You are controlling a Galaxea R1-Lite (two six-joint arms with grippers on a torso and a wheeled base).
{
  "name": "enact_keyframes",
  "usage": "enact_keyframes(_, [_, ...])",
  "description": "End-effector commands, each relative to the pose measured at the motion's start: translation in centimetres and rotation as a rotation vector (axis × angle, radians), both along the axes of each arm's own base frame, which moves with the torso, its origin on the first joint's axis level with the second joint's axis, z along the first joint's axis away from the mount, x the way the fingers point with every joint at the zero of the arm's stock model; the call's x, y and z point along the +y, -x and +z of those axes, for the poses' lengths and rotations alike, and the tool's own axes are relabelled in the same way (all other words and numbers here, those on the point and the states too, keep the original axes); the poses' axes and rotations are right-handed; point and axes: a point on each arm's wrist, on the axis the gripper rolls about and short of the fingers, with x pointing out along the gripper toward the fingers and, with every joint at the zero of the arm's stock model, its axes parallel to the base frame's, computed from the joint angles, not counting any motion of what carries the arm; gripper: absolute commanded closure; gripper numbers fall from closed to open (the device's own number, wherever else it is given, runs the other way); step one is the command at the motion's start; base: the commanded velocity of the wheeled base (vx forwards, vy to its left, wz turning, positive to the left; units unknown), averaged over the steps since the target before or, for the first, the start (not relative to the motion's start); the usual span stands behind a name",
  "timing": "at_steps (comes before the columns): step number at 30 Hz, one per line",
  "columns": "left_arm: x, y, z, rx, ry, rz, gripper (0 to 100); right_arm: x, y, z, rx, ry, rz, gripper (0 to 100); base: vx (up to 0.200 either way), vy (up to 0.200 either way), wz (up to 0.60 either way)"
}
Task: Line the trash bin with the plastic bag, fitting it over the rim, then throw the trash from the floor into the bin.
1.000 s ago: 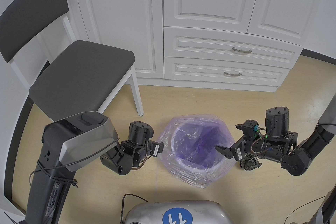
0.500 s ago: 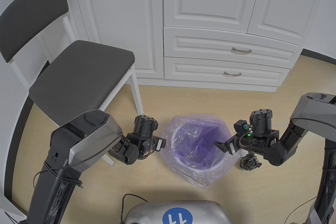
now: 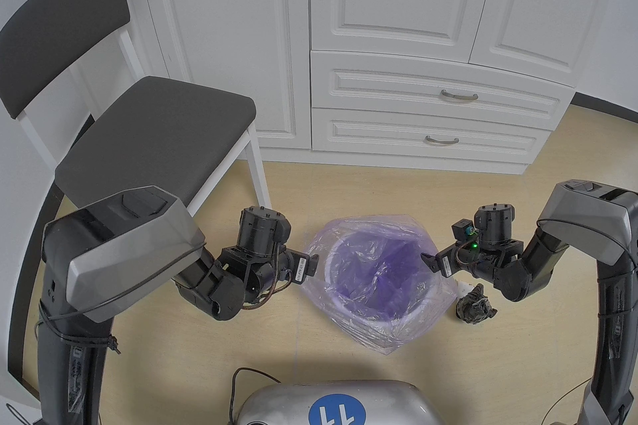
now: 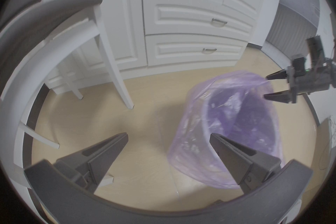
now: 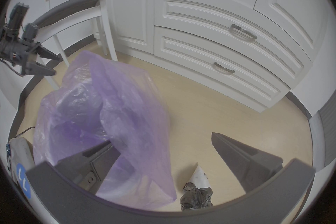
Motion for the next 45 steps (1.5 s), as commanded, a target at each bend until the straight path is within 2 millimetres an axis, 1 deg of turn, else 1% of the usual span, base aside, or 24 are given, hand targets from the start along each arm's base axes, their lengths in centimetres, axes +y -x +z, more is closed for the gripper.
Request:
enact_keyframes(1, [-1.3,1.0,3.0,-0.055,0.032,-0.047,0,-0.3,-0.7,-0.7,0.0,-0.012,-0.019,0,0.0,0.0,0.0])
enact_keyframes(4, [-1.7,0.8,2.7,-0.051,0.029,-0.053,0,-0.2,-0.8,-0.7,0.0,-0.023,-0.025,0,0.0,0.0,0.0])
enact_keyframes(5, [-2.1,0.5,1.3,-0.032,0.014,-0.058,0,-0.2,-1.0,-1.0,0.003,-0.029,-0.028,0,0.0,0.0,0.0])
enact_keyframes(6, [-2.1,0.4,0.8,-0.026,0.01,-0.058,0,-0.1,-1.1,-1.1,0.0,-0.031,-0.029,0,0.0,0.0,0.0])
enact_keyframes(8, [-2.4,0.0,-0.1,-0.021,0.009,-0.057,0,-0.1,-1.4,-1.3,-0.011,-0.036,-0.03,0,0.0,0.0,0.0])
enact_keyframes(10, [-2.5,-0.8,-0.8,-0.026,0.015,-0.05,0,-0.4,-1.9,-1.5,-0.031,-0.04,-0.038,0,0.0,0.0,0.0])
enact_keyframes(11, [-2.5,-0.8,-0.8,-0.026,0.015,-0.05,0,-0.4,-1.9,-1.5,-0.031,-0.04,-0.038,0,0.0,0.0,0.0])
enact_keyframes(12, [-2.7,-1.7,-1.1,-0.041,0.029,-0.038,0,-0.5,-2.3,-1.6,-0.052,-0.044,-0.044,0,0.0,0.0,0.0])
enact_keyframes(14, [-2.8,-2.3,-1.2,-0.051,0.034,-0.03,0,-0.5,-2.5,-1.5,-0.067,-0.047,-0.045,0,0.0,0.0,0.0])
enact_keyframes(15, [-2.9,-3.1,-1.7,-0.062,0.037,-0.019,0,-0.6,-2.9,-1.4,-0.083,-0.048,-0.061,0,0.0,0.0,0.0])
enact_keyframes(17, [-3.2,-3.7,-2.2,-0.075,0.043,-0.011,0,-0.7,-3.4,-1.4,-0.098,-0.057,-0.098,0,0.0,0.0,0.0])
enact_keyframes(20, [-3.5,-4.9,-2.4,-0.106,0.055,0.009,0,-0.7,-4.4,-0.9,-0.132,-0.101,-0.138,0,0.0,0.0,0.0])
enact_keyframes(23, [-3.5,-5.4,-2.9,-0.115,0.053,0.022,0,-0.7,-4.9,-0.8,-0.143,-0.121,-0.148,0,0.0,0.0,0.0])
enact_keyframes(24, [-3.5,-6.2,-3.7,-0.132,0.046,0.053,0,-0.8,-5.5,-1.0,-0.156,-0.134,-0.161,0,0.0,0.0,0.0])
enact_keyframes(28, [-3.5,-8.1,-4.4,-0.178,0.056,0.1,0,-0.9,-6.9,-1.4,-0.192,-0.174,-0.214,0,0.0,0.0,0.0])
enact_keyframes(31, [-3.6,-9.1,-4.6,-0.206,0.076,0.109,0,-0.9,-7.5,-1.8,-0.196,-0.203,-0.227,0,0.0,0.0,0.0])
enact_keyframes(32, [-3.7,-9.8,-4.9,-0.223,0.086,0.114,0,-0.8,-7.8,-2.2,-0.195,-0.213,-0.231,0,0.0,0.0,0.0])
enact_keyframes(36, [-3.9,-11.1,-5.7,-0.261,0.105,0.13,0,-0.8,-8.5,-3.5,-0.19,-0.231,-0.242,0,0.0,0.0,0.0])
enact_keyframes(37, [-3.9,-11.1,-5.7,-0.261,0.105,0.13,0,-0.8,-8.5,-3.5,-0.19,-0.231,-0.242,0,0.0,0.0,0.0])
enact_keyframes(38, [-4.0,-11.4,-6.2,-0.261,0.101,0.136,0,-1.0,-8.9,-4.1,-0.188,-0.238,-0.249,0,0.0,0.0,0.0])
enact_keyframes(40, [-4.0,-11.4,-6.3,-0.259,0.101,0.137,0,-1.0,-9.0,-4.2,-0.188,-0.24,-0.252,0,0.0,0.0,0.0])
enact_keyframes(41, [-3.7,-11.6,-6.9,-0.244,0.089,0.142,0,-1.2,-9.1,-5.1,-0.172,-0.235,-0.256,0,0.0,0.0,0.0])
enact_keyframes(45, [-3.3,-11.7,-7.7,-0.229,0.078,0.151,0,-1.6,-9.3,-6.1,-0.126,-0.224,-0.268,0,0.0,0.0,0.0])
